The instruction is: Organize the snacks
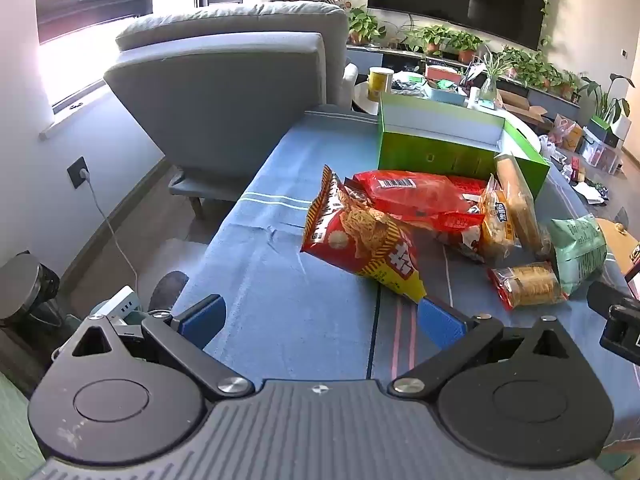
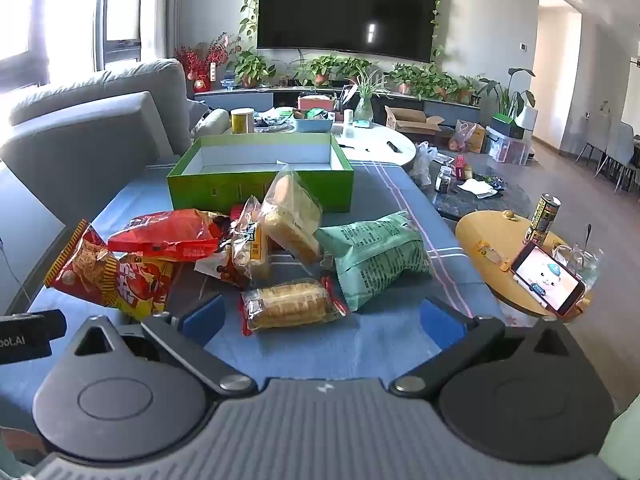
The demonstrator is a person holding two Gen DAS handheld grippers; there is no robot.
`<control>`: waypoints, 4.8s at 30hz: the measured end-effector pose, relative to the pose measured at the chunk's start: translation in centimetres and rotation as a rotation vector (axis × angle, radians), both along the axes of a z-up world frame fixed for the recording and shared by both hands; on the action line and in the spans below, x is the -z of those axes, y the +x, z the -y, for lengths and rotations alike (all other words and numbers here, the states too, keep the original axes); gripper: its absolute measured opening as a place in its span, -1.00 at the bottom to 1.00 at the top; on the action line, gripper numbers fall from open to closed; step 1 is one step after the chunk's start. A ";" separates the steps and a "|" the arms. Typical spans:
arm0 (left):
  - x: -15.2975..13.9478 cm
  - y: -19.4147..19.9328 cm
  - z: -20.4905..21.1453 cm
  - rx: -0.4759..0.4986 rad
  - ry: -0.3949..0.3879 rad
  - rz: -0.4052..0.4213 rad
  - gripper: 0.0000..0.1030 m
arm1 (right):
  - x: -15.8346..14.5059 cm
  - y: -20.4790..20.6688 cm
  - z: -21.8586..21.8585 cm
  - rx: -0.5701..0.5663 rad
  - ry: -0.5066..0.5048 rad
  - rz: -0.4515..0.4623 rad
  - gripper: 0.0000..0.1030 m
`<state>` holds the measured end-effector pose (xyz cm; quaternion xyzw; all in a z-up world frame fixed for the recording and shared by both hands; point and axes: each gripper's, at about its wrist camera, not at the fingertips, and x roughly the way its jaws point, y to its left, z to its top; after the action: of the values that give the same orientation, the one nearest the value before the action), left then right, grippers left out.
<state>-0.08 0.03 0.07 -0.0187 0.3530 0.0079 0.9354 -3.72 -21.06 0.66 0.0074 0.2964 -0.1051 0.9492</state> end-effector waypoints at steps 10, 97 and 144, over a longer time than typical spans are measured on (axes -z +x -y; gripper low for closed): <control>0.2 0.3 -0.1 0.007 -0.005 -0.014 1.00 | 0.4 0.2 -0.4 0.006 -0.012 -0.003 0.95; 2.3 1.4 0.4 0.015 -0.006 -0.086 1.00 | 2.2 1.3 -0.6 0.007 -0.063 -0.039 0.95; 2.2 1.0 0.7 0.030 0.003 -0.092 1.00 | 1.9 0.6 0.1 -0.024 0.025 -0.026 0.95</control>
<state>0.95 -0.64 -2.17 -0.0118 0.3958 -0.0048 0.9183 -3.13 -21.11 -1.21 0.0144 0.3101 -0.0901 0.9463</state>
